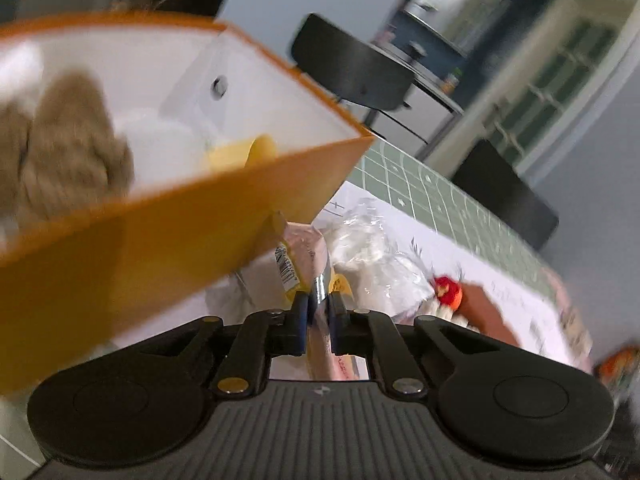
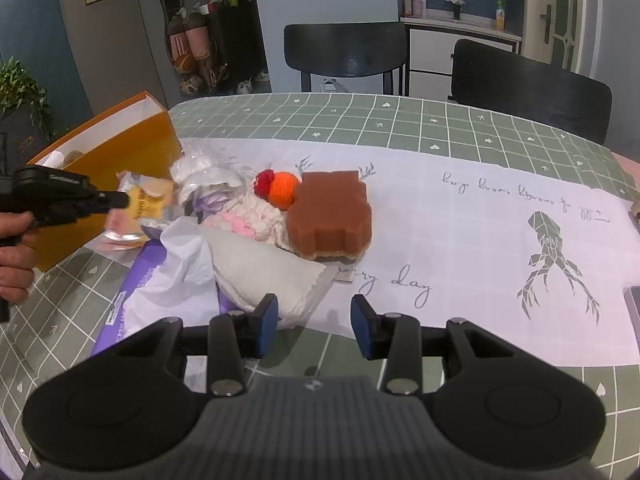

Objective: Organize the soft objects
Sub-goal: 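Grasp the pink-and-yellow snack packet with the left tool, then lift the snack packet with the left tool while the right tool grasps the brown sponge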

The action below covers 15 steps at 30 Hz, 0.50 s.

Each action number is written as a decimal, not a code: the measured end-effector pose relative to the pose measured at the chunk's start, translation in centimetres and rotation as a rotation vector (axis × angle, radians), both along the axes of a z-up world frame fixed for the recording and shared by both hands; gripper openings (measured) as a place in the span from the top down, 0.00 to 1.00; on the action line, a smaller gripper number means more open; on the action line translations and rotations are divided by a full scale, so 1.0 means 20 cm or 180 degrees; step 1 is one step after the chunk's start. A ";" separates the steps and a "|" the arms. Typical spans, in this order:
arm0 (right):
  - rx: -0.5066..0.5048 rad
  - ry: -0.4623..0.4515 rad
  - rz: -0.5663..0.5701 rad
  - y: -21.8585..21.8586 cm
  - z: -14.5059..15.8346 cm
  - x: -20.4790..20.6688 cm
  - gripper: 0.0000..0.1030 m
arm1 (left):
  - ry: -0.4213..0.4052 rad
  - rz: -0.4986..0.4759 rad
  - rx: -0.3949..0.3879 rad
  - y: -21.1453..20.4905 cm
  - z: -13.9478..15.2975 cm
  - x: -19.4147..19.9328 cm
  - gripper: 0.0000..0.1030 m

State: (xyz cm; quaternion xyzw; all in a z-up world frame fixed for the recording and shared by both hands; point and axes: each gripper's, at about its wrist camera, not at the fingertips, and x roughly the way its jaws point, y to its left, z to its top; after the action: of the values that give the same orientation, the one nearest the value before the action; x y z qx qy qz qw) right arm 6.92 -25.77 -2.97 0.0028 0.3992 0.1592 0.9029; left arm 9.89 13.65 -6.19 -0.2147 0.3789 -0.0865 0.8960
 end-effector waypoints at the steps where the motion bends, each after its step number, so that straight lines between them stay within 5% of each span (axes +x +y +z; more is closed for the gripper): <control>1: -0.0011 -0.0004 -0.0002 0.00 0.00 0.00 0.61 | -0.0021 -0.0110 0.0116 -0.02 0.02 0.00 0.90; 9: -0.0025 -0.0013 -0.0014 0.02 0.01 0.02 0.61 | 0.0006 -0.0827 0.0684 -0.07 0.10 -0.05 0.90; 15: -0.0028 -0.0008 -0.0037 0.02 0.00 0.01 0.61 | -0.0176 -0.1590 0.1750 -0.39 0.16 -0.06 0.90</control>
State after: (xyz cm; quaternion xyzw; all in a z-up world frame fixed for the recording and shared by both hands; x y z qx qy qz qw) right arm 7.22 -25.46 -2.89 0.0010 0.3988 0.1521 0.9043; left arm 8.71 5.79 -2.95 0.1354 0.4043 -0.2033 0.8814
